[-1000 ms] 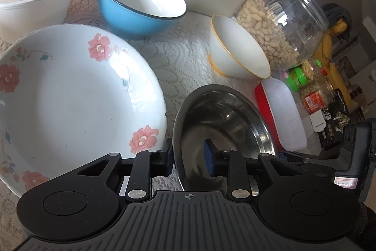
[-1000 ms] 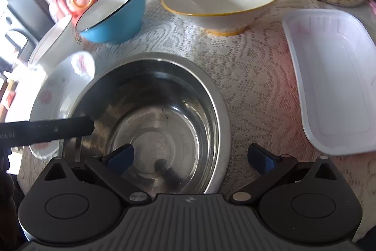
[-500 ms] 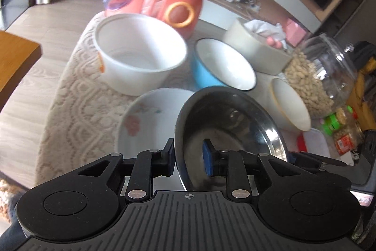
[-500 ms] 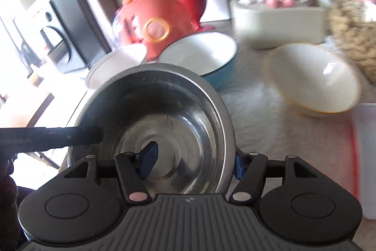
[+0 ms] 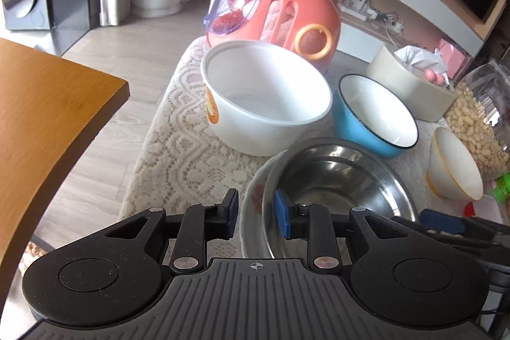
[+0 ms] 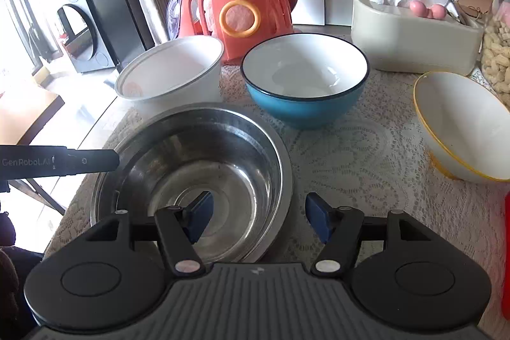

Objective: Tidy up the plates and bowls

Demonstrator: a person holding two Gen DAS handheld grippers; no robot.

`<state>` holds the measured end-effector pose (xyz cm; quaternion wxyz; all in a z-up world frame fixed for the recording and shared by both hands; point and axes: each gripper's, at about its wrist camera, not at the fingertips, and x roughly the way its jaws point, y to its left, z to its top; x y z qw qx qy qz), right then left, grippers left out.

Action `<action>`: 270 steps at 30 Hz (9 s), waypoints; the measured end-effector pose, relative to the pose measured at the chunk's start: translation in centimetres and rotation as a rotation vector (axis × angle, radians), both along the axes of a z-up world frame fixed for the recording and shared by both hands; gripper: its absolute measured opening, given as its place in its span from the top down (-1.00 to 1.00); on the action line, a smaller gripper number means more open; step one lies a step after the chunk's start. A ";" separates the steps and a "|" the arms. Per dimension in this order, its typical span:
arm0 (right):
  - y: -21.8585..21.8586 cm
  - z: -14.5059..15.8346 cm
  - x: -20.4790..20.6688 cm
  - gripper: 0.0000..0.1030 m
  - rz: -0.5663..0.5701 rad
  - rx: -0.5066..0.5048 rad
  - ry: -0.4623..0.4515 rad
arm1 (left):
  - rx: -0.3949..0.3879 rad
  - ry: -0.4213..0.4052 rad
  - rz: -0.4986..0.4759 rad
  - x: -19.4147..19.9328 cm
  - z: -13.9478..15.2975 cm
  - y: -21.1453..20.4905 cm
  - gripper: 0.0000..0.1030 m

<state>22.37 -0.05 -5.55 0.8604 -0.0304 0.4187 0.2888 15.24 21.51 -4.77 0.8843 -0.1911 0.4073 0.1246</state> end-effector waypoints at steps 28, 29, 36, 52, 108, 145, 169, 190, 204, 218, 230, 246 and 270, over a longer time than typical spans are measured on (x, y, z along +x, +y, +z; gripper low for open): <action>-0.4 -2.4 2.3 -0.27 -0.076 0.048 0.174 | -0.268 0.076 0.009 0.4 -3.1 1.9 0.24; -0.3 -2.5 2.2 -0.27 -0.069 0.050 0.180 | -0.290 0.075 0.016 0.3 -3.2 2.1 0.25; 1.5 -2.4 1.0 -0.39 -0.047 0.035 0.186 | -0.340 0.066 0.051 -0.1 -3.2 2.8 0.25; -0.6 -1.6 -0.8 -0.42 0.041 0.127 0.178 | -0.104 -0.076 0.102 -1.2 0.1 1.6 0.29; -23.6 2.6 10.3 -0.18 -0.430 0.136 -0.016 | -0.431 -0.050 -0.146 17.1 -2.1 -16.9 0.29; -16.3 -1.9 3.9 0.23 -0.118 0.193 0.087 | -0.265 0.068 -0.305 6.4 -1.3 -13.9 0.35; -16.8 -1.5 3.7 0.10 -0.185 0.128 0.030 | -0.011 0.020 -0.191 18.4 7.7 -7.4 0.34; -3.8 0.4 18.7 -0.18 -0.213 0.017 0.335 | 0.031 0.087 -0.227 22.3 0.7 -4.6 0.41; -2.0 2.3 16.7 0.33 -0.111 0.043 0.322 | -0.103 0.133 -0.223 21.2 0.6 -4.7 0.37; -6.0 0.2 17.4 0.26 -0.201 0.077 0.388 | -0.205 0.137 -0.264 21.2 -1.4 -6.4 0.29; -4.7 -2.2 19.1 0.25 -0.249 0.079 0.450 | -0.168 0.171 -0.275 21.0 -1.4 -8.0 0.30; -7.6 -3.4 19.8 0.24 -0.280 0.059 0.425 | -0.231 0.175 -0.357 21.5 -3.4 -10.5 0.40; -6.8 -3.9 19.5 0.17 -0.278 0.039 0.428 | -0.346 0.187 -0.334 22.5 -5.7 -9.8 0.40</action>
